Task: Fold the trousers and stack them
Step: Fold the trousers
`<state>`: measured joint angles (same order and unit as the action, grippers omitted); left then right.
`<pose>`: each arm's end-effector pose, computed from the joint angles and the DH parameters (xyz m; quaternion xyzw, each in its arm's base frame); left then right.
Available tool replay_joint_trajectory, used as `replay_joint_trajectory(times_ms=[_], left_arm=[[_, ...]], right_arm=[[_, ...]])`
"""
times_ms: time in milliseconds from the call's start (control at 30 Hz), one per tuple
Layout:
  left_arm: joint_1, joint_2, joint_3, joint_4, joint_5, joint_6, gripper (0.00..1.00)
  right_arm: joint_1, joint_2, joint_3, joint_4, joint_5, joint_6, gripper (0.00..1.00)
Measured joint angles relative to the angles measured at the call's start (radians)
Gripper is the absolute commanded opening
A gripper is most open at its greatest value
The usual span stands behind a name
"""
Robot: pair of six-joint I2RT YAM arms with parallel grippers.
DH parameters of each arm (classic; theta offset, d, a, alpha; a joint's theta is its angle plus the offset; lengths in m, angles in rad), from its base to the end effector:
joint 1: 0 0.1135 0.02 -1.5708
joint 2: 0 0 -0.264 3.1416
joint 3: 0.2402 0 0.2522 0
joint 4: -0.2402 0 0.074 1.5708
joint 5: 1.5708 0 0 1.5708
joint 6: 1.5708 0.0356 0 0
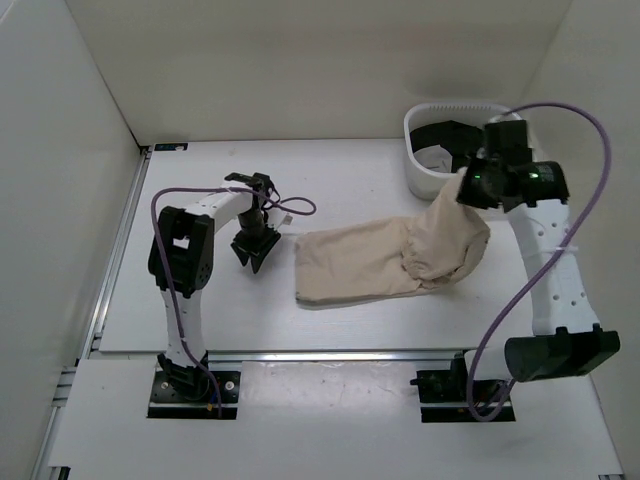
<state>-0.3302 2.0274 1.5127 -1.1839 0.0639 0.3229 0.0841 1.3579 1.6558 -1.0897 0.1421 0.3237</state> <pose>0.3447 -0.1206 0.1735 -0.3180 -0.9454 0.0317 0.0639 0.2570 0.0166 0.4231 0.1371 0.9129 0.0124 0.3842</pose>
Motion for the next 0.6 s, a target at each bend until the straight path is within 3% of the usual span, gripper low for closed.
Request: replay_joint_trajectory(times_ms=[200, 367, 433, 467, 500, 600], left_arm=[[-0.026, 0.118, 0.085, 0.010, 0.129, -0.011, 0.54], [-0.045, 0.177, 0.185, 0.021, 0.278, -0.006, 0.49], [-0.060, 0.203, 0.211, 0.016, 0.328, -0.004, 0.40], [-0.066, 0.216, 0.223, 0.008, 0.347, -0.005, 0.20], [-0.072, 0.227, 0.232, 0.003, 0.364, -0.010, 0.14], [-0.084, 0.260, 0.243, -0.006, 0.423, -0.007, 0.14]], right_arm=[[0.425, 0.136, 0.055, -0.063, 0.112, 0.105, 0.00], [0.624, 0.317, 0.068, -0.060, 0.158, 0.180, 0.00], [0.682, 0.380, 0.073, -0.043, 0.158, 0.199, 0.00], [0.707, 0.406, 0.074, -0.034, 0.156, 0.206, 0.00], [0.727, 0.427, 0.077, -0.027, 0.156, 0.216, 0.00], [0.780, 0.471, 0.084, 0.006, 0.155, 0.260, 0.00]])
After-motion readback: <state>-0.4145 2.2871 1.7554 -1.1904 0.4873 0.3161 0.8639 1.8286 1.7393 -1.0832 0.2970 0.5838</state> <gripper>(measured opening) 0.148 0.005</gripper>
